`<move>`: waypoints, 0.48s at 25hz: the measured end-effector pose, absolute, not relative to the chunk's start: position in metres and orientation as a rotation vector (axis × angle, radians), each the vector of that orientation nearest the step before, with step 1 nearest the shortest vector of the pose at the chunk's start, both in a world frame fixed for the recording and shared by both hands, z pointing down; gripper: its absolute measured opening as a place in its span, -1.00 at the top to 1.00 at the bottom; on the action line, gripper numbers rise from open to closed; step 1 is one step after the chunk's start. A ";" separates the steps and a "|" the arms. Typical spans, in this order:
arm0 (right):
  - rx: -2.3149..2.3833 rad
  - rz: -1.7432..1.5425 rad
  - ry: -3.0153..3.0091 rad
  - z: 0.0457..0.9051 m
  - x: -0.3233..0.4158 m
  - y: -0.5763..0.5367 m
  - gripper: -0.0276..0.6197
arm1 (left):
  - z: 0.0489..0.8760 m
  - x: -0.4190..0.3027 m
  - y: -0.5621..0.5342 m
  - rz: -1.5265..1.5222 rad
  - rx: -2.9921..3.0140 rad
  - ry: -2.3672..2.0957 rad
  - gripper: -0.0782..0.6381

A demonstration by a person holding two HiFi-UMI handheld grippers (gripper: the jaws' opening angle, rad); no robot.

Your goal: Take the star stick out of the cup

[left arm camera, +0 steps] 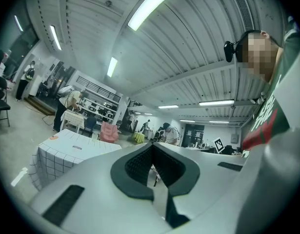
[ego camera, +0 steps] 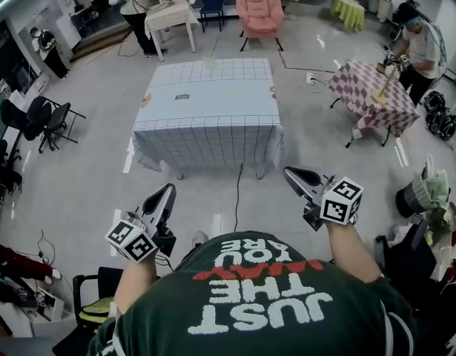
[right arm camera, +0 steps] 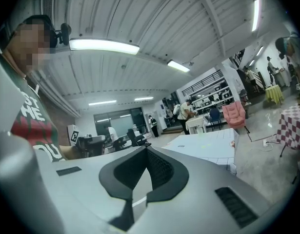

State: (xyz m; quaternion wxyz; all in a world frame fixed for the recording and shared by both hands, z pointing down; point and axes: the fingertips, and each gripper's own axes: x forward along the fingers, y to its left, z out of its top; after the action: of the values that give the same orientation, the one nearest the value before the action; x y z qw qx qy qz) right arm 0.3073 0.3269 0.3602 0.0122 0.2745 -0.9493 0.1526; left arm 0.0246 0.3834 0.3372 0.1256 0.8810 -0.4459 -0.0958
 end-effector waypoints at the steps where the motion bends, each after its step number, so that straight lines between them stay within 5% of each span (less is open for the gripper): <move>1: 0.854 0.477 -2.956 0.362 0.303 0.319 0.82 | 0.339 0.021 0.375 -0.281 2.559 -1.300 0.79; 12: 0.992 0.465 -2.885 0.382 0.200 0.143 0.82 | 0.382 -0.082 0.178 -0.310 2.609 -1.126 0.79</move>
State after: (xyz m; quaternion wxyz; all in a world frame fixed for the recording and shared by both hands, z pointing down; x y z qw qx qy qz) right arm 0.2004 0.1434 0.3818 0.0278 0.3215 -0.9344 0.1508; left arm -0.0816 0.1778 0.3822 0.1413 0.9035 -0.3900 -0.1075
